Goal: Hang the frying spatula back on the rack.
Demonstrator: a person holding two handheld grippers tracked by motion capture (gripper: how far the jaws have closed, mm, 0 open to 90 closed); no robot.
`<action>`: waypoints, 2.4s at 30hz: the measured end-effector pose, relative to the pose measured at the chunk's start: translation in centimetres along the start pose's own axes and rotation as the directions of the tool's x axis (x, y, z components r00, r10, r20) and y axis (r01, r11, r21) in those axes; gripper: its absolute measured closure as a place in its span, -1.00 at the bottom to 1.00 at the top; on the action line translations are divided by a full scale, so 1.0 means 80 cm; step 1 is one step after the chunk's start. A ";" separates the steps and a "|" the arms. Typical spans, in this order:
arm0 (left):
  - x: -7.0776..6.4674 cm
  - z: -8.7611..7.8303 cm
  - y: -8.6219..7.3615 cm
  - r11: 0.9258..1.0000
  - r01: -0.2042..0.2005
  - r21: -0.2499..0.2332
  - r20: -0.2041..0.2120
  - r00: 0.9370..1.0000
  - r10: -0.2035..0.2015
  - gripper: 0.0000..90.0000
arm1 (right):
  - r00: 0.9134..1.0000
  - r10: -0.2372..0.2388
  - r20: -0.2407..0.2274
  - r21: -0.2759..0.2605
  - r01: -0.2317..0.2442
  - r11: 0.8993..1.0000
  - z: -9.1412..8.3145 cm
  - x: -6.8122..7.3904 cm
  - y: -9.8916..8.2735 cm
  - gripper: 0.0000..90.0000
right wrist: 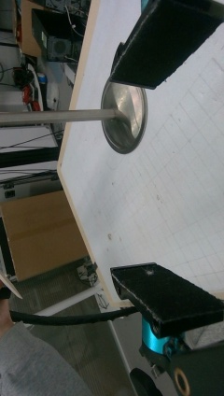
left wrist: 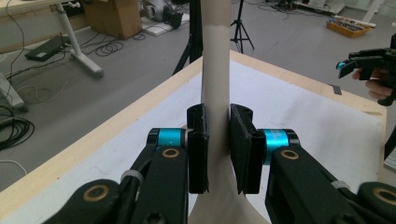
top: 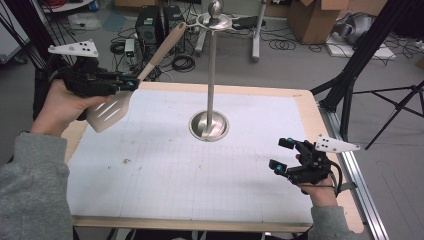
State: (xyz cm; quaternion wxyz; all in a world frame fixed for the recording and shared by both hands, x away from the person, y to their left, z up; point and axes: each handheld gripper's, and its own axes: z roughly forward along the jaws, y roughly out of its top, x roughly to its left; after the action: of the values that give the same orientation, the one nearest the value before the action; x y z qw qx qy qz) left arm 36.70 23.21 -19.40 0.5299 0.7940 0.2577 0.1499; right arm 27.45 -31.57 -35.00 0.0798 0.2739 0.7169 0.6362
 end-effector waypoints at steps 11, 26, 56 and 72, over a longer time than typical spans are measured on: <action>-0.001 0.000 0.000 1.000 0.000 -0.011 0.001 1.000 0.000 0.72 | 1.000 0.000 -0.002 0.000 0.000 1.000 -0.001 0.000 0.000 -0.87; 0.001 0.010 0.001 1.000 0.015 -0.006 0.019 1.000 -0.014 0.72 | 1.000 0.001 -0.002 -0.002 -0.001 1.000 -0.003 0.000 0.000 -0.87; 0.004 0.049 -0.006 0.998 0.057 0.017 0.077 0.995 -0.058 0.72 | 1.000 0.007 0.003 -0.007 -0.007 1.000 -0.007 -0.001 0.000 -0.87; 0.004 0.073 -0.008 0.997 0.065 0.043 0.099 0.993 -0.069 0.72 | 1.000 0.006 0.002 -0.012 -0.006 1.000 -0.008 -0.001 0.000 -0.87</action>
State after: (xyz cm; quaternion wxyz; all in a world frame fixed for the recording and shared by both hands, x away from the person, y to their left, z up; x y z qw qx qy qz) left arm 39.80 19.14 -22.30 0.5310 0.8018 0.2602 0.0867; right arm 27.18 -32.17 -34.91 0.0805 0.2764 0.7120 0.6404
